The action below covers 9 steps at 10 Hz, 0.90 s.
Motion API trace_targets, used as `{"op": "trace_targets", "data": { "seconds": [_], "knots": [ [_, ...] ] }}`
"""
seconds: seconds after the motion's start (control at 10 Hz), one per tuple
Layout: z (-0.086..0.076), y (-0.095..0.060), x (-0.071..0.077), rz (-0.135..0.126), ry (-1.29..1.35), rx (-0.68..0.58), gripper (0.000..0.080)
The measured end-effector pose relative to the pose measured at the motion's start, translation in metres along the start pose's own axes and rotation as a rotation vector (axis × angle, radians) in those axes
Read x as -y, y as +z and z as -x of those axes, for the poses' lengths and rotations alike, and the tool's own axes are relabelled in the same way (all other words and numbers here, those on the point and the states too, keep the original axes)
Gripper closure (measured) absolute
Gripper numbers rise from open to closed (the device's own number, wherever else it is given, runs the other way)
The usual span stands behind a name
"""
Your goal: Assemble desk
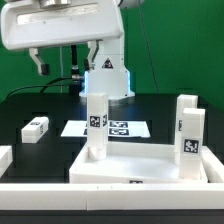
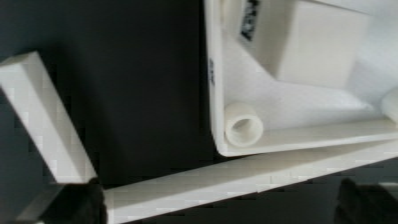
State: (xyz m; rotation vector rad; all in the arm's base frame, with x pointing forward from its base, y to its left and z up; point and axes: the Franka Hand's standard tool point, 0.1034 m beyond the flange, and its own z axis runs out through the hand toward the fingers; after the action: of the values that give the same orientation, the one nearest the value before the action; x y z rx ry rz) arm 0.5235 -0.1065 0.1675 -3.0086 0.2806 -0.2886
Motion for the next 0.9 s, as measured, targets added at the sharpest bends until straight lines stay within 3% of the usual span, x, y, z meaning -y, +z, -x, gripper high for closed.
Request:
{"op": "trace_targets", "data": {
  "seconds": [0.4, 0.5, 0.7, 0.8, 0.9],
  "knots": [
    [0.003, 0.001, 0.004, -0.015, 0.002, 0.037, 0.0151],
    [0.009, 0.004, 0.002, -0.032, -0.006, 0.116, 0.0151],
    [0.028, 0.025, -0.044, -0.031, -0.058, 0.256, 0.0151],
    [0.046, 0.027, -0.074, -0.049, -0.072, 0.375, 0.0151],
    [0.043, 0.025, -0.103, -0.055, -0.071, 0.438, 0.0151]
  ]
}}
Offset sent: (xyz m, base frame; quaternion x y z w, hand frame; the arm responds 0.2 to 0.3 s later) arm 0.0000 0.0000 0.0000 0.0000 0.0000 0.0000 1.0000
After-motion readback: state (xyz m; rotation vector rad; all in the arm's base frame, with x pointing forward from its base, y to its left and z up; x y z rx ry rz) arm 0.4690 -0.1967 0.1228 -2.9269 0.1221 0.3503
